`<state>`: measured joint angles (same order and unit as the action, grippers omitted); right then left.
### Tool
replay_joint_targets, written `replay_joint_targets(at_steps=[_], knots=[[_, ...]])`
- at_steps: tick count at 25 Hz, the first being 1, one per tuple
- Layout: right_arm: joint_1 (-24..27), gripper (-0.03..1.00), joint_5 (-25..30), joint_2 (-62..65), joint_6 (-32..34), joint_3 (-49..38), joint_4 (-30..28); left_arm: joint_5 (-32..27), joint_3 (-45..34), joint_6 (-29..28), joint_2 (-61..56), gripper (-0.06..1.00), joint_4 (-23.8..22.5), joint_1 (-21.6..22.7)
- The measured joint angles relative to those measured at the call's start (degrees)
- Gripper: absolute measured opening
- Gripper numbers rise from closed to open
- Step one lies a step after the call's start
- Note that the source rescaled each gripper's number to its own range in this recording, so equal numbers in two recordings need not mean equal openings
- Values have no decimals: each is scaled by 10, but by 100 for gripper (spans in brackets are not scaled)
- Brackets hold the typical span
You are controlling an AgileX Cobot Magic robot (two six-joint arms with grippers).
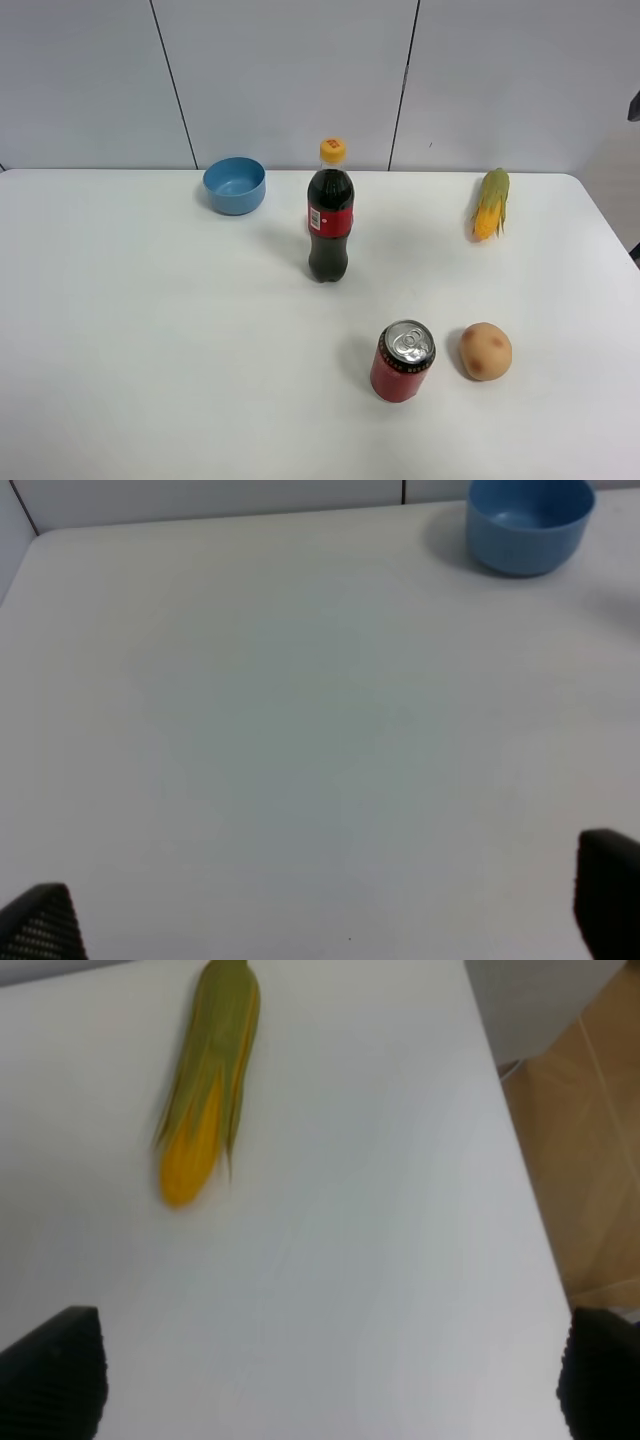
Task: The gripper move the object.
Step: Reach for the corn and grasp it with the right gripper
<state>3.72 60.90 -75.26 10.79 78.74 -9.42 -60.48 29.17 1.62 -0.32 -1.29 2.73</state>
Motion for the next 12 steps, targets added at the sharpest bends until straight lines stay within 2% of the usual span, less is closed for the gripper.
replay_joint_targets(at_steps=[6, 12], knots=[[0, 81, -11, -121, 57, 89, -38, 0, 0, 0, 0, 100, 0, 0], [0, 81, -34, -243, 97, 116, -30, 0, 0, 0, 0, 100, 0, 0]])
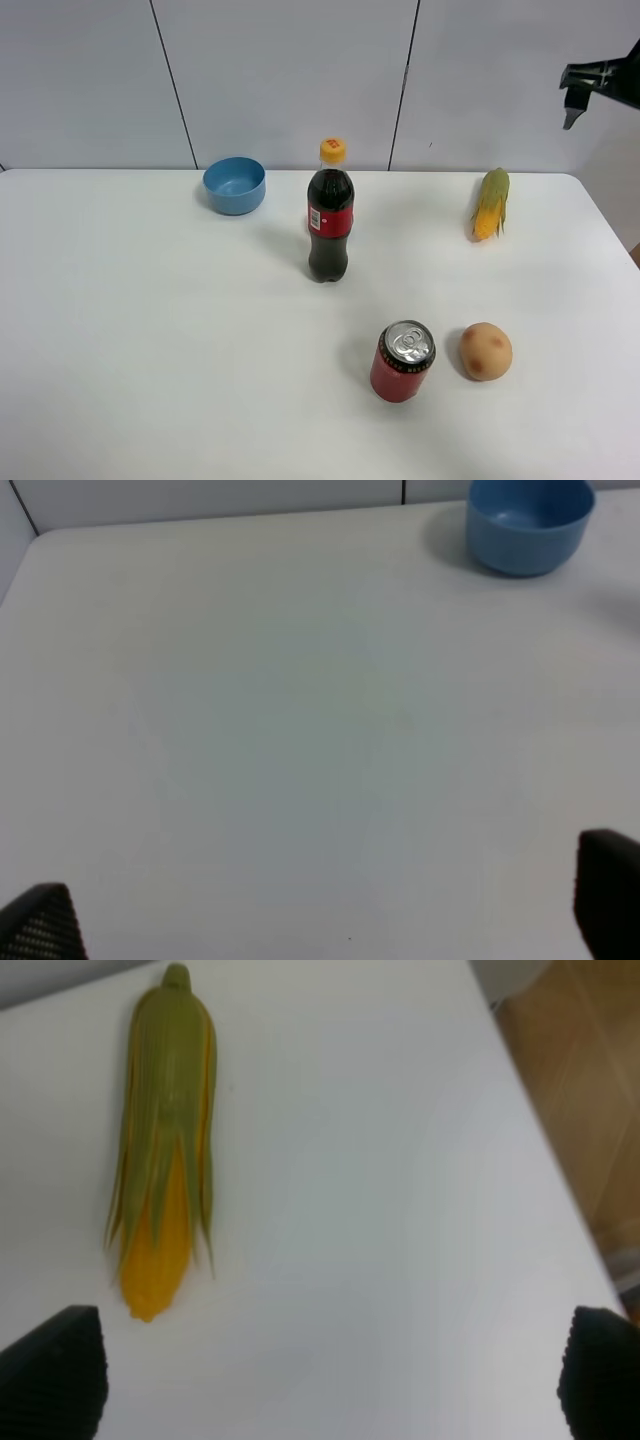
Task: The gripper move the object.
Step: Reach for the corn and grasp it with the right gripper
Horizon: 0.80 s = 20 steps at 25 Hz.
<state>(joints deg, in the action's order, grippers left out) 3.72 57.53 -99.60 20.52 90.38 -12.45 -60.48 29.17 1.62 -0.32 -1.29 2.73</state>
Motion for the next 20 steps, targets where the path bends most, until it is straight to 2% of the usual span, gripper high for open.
replay_joint_targets(at_steps=[7, 20], knots=[[0, 81, -65, -121, 17, 0, 45, 0, 0, 0, 0, 100, 0, 0], [0, 81, -223, -234, 70, 0, 46, 0, 0, 0, 0, 100, 0, 0]])
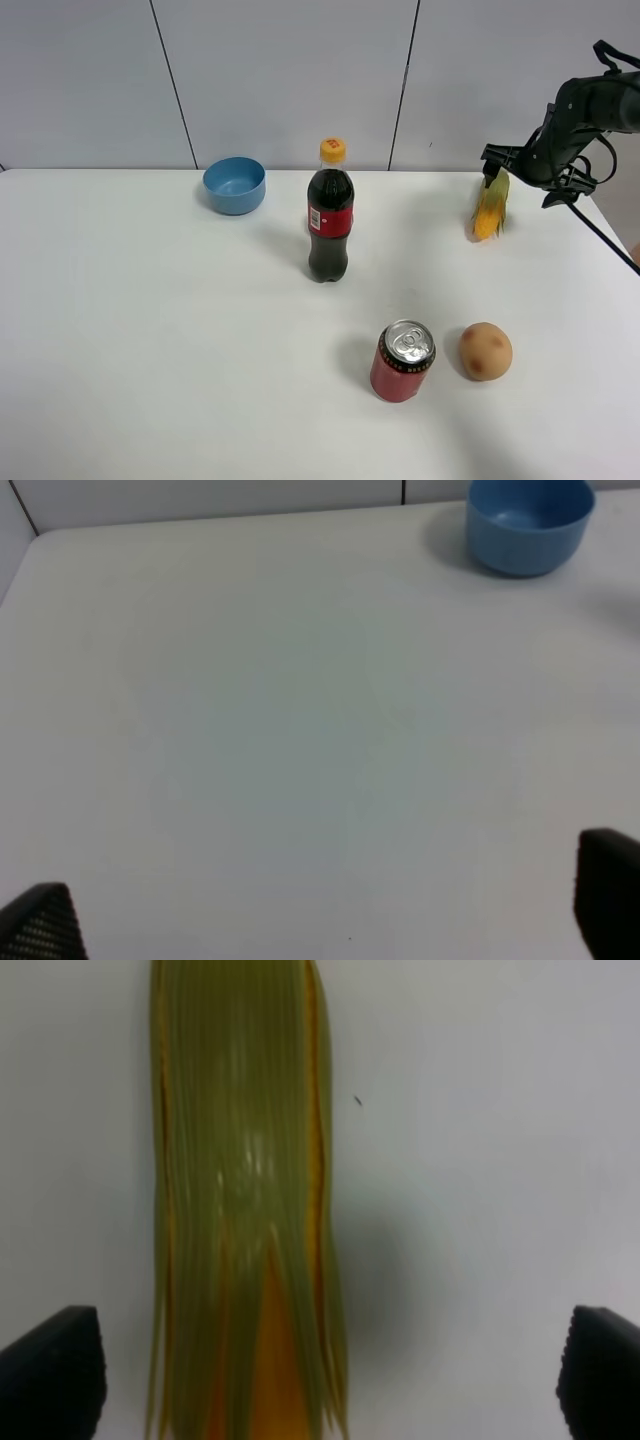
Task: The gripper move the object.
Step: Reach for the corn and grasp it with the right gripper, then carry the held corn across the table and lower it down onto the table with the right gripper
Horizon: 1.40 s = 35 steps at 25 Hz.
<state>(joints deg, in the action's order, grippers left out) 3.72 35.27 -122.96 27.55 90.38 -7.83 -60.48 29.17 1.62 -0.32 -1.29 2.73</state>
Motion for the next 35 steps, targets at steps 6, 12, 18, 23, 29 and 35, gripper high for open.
replay_joint_targets(at_steps=[6, 12, 18, 23, 29, 35], knots=[[0, 81, -55, -31, 24, 0, 0, 0, 0, 0, 0, 100, 0, 0], [0, 79, -81, -55, 29, 0, 0, 0, 0, 0, 0, 100, 0, 0], [0, 75, -84, -76, 29, 0, 0, 0, 0, 0, 0, 100, 0, 0], [0, 57, -92, -75, 29, 0, -1, 0, 0, 0, 0, 100, 0, 0], [0, 0, -101, -75, 29, 0, -1, 0, 0, 0, 0, 100, 0, 0], [0, 0, -89, -71, 27, 0, 3, 0, 0, 0, 0, 100, 0, 0]])
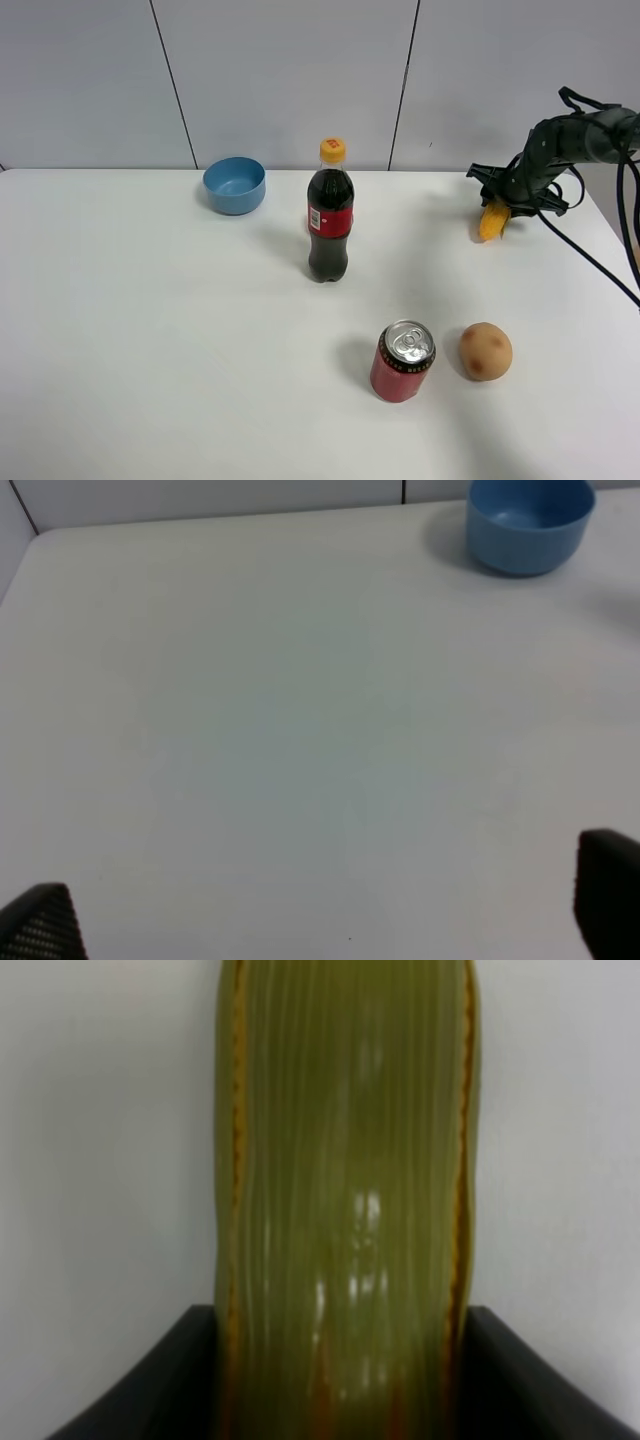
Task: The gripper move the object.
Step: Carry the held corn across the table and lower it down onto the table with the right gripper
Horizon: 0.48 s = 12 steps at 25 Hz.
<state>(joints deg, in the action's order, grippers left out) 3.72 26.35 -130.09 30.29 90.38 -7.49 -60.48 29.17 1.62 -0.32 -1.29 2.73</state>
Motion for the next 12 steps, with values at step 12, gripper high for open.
replay_joint_targets(at_steps=[12], knots=[[-6, 0, 188, 204, -214, 0, 99, 0, 0, 0, 0, 100, 0, 0]])
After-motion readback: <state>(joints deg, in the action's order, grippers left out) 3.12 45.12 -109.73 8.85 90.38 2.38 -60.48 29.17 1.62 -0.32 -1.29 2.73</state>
